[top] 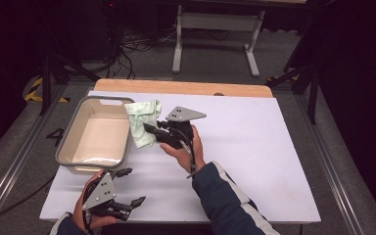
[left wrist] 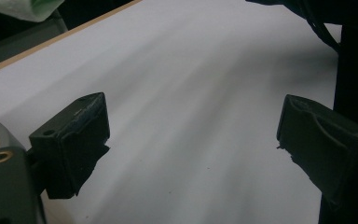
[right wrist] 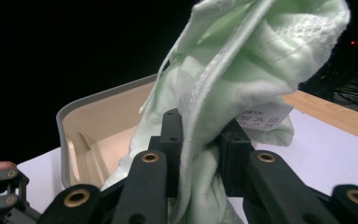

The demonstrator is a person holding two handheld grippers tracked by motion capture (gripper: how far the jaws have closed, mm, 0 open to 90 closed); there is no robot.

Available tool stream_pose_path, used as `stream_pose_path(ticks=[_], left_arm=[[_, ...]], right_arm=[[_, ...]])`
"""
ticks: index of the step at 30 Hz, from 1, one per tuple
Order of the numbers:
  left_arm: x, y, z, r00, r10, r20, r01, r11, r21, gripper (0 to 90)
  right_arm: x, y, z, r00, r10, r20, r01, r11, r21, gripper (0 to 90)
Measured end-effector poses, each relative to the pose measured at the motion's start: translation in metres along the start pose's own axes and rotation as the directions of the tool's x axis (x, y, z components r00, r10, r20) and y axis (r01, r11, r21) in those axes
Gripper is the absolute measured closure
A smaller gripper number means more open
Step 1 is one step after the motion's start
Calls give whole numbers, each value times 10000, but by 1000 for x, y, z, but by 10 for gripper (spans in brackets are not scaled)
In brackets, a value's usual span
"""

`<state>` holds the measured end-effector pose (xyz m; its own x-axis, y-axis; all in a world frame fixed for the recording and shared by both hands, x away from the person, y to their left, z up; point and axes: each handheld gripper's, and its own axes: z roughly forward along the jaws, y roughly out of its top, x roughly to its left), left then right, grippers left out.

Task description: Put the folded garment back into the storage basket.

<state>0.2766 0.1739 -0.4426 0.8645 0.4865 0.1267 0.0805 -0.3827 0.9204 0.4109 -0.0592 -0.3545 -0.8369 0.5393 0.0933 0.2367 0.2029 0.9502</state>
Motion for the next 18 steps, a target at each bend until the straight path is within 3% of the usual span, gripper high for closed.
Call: stream_pose_path(ticks=[18], left_arm=[[-1,-1,0,9998,19,196,-19,10000,17,103]], right_arm=[[22,10,44,9984,-292,-486,305,9992,260,753]])
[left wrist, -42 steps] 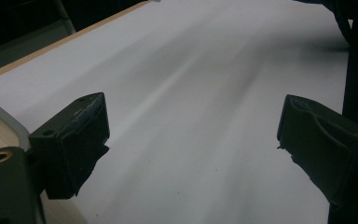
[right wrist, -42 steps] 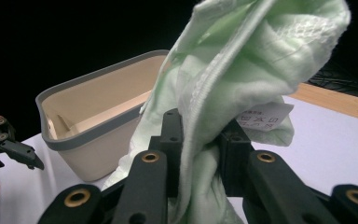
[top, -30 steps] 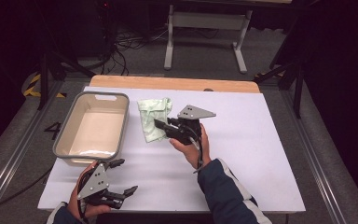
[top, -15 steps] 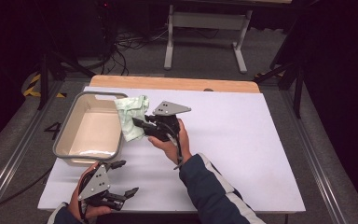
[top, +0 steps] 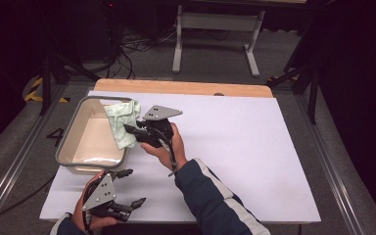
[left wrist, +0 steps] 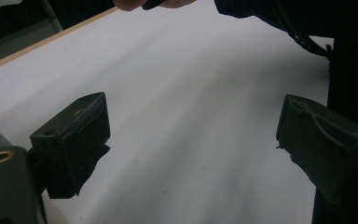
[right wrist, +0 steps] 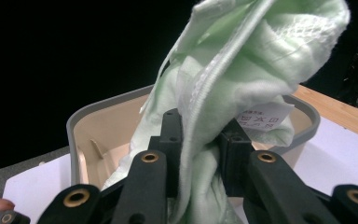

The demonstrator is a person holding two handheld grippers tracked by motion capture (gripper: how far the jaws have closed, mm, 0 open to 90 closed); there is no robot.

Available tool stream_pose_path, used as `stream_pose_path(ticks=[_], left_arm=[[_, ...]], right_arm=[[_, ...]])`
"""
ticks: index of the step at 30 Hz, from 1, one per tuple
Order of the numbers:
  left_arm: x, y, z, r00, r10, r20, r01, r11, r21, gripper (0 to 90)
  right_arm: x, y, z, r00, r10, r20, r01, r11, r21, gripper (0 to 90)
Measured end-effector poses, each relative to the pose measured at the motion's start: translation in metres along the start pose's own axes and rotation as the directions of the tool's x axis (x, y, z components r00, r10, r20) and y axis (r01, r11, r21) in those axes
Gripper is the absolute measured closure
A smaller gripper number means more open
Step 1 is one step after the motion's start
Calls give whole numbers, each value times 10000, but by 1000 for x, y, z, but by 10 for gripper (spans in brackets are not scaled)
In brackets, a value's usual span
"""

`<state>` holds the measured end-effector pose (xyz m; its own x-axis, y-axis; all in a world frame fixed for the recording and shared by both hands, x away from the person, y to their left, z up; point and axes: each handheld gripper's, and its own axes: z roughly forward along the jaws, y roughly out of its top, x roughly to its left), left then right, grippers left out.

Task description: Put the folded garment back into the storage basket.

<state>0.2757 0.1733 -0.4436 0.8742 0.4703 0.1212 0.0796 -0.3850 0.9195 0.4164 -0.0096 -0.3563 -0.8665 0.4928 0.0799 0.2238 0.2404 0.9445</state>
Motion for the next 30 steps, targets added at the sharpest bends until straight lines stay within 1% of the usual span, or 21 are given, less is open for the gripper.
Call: stream_pose_path(ticks=[1,2,10,11,16,17,21,24,30], left_arm=[[0,0,0,10000,0,0,0,10000,0,104],[0,0,0,10000,4,48,-4,10000,-7,104],[0,-1,0,10000,-24,70,24,10000,-7,104],[0,-1,-1,10000,23,55,-23,10000,5,105],[-1,-1,-1,10000,-17,84,17,10000,21,105],[-1,-1,-1,10000,12,98,-13,10000,35,105],[-4,-1,-2,9999,92,119,-92,10000,26,106],[-4,-1,-3,9999,59,131,-59,10000,16,106],[-3,-2,-3,9998,43,174,-43,10000,5,106]], right_arm=[[0,0,0,10000,0,0,0,10000,0,753],[2,0,5,10000,20,-68,-20,10000,54,752],[9,-2,22,9997,-137,-212,144,9992,360,751],[10,-2,24,9996,-144,-230,153,9990,417,750],[13,-2,32,9992,-176,-356,197,9980,595,749],[15,-2,36,9990,-195,-413,223,9973,696,749],[16,0,43,9988,-229,-428,267,9955,910,747],[18,1,48,9985,-283,-469,331,9940,1042,745],[18,-3,60,9985,-222,-494,290,9896,1410,742]])
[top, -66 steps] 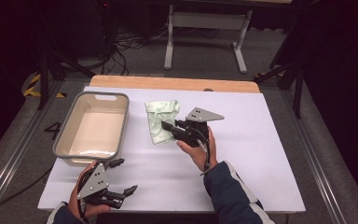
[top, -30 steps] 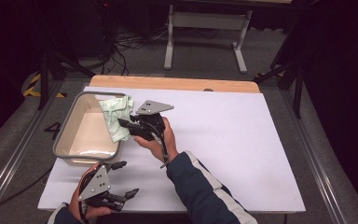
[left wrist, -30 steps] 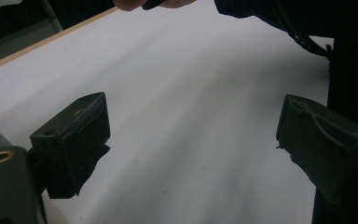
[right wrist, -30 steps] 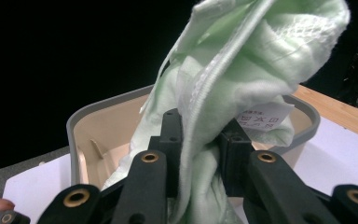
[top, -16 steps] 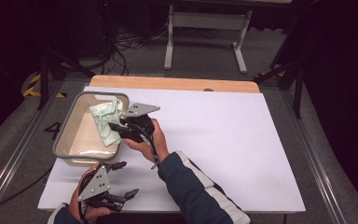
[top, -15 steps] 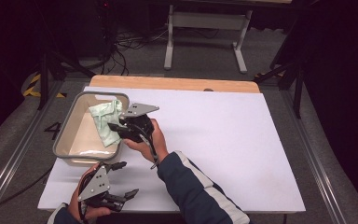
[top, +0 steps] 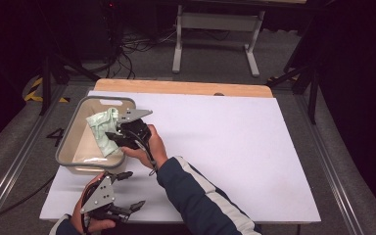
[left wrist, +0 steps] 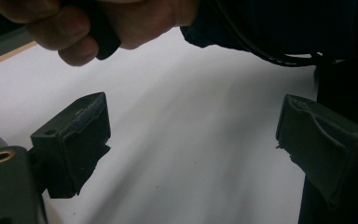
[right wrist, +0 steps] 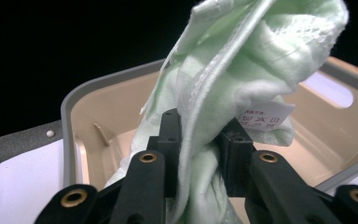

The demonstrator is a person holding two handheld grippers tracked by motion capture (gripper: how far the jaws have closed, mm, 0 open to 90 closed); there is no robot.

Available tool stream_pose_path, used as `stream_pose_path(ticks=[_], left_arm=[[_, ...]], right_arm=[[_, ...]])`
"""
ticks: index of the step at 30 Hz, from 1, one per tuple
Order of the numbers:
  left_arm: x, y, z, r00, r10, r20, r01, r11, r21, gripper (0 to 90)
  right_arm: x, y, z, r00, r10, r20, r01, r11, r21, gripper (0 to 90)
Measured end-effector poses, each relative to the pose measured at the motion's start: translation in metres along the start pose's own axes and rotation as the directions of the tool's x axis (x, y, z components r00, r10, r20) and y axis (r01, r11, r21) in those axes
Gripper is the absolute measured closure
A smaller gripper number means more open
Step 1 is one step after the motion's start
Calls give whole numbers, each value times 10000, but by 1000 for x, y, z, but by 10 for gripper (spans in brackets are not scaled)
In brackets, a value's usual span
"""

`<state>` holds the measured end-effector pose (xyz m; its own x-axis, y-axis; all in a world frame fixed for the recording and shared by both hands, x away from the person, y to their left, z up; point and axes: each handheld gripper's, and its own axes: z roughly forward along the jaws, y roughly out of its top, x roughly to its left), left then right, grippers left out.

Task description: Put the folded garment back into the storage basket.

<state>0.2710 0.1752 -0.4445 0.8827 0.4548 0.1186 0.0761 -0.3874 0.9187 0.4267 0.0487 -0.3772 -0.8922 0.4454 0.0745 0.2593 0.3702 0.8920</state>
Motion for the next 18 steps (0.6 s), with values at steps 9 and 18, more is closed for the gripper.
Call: stream_pose_path(ticks=[9,18], left_arm=[[0,0,0,10000,-11,-98,11,10000,12,108],[0,0,0,10000,2,-71,-1,10000,30,108]], right_arm=[[-1,-3,9,9998,-77,174,69,9989,472,719],[1,-6,12,9999,-98,142,88,9975,698,650]])
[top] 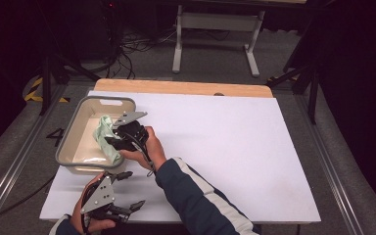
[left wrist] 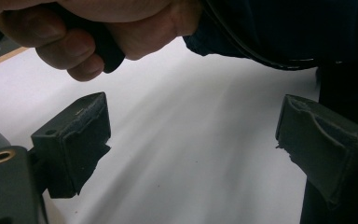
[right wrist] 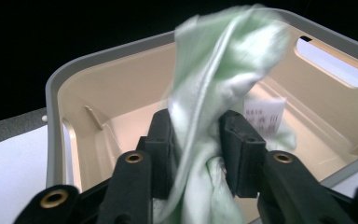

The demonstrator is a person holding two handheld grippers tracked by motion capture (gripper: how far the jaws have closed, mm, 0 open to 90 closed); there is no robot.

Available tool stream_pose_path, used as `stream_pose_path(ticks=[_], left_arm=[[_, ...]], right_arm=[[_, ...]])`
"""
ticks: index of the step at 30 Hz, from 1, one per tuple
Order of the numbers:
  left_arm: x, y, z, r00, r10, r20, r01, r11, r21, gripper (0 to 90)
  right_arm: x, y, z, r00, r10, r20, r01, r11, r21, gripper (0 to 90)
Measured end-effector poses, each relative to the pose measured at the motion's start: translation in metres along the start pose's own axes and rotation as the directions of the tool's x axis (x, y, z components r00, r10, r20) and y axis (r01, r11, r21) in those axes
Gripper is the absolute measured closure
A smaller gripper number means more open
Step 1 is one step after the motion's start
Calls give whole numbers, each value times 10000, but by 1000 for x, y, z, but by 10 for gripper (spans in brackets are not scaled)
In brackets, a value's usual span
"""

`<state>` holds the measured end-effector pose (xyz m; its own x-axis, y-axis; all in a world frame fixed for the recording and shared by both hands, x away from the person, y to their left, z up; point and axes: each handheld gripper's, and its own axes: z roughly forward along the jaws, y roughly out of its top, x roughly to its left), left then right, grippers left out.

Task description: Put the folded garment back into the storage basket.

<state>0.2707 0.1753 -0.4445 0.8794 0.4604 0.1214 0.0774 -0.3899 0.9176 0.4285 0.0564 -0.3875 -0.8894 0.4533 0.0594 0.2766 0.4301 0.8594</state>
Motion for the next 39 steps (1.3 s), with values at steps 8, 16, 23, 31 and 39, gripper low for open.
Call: stream_pose_path(ticks=[8,16,23,31,39], left_arm=[[0,0,0,10000,-5,-25,5,10000,-35,108],[0,0,1,10000,-3,2,3,10000,34,108],[0,-1,2,10000,-29,15,29,10000,83,108],[0,-1,4,10000,-4,19,4,9999,136,107],[0,-1,5,10000,21,7,-21,9998,210,108]], right_arm=[[-2,-3,-2,9999,122,-83,-122,9999,-101,606],[-5,-7,-11,10000,55,72,-54,9998,-216,595],[-6,-7,-27,9995,-117,305,134,9983,-568,564],[-9,-9,-45,9977,-253,635,312,9952,-932,515],[-14,-11,-65,9942,-376,1005,496,9916,-1196,478]])
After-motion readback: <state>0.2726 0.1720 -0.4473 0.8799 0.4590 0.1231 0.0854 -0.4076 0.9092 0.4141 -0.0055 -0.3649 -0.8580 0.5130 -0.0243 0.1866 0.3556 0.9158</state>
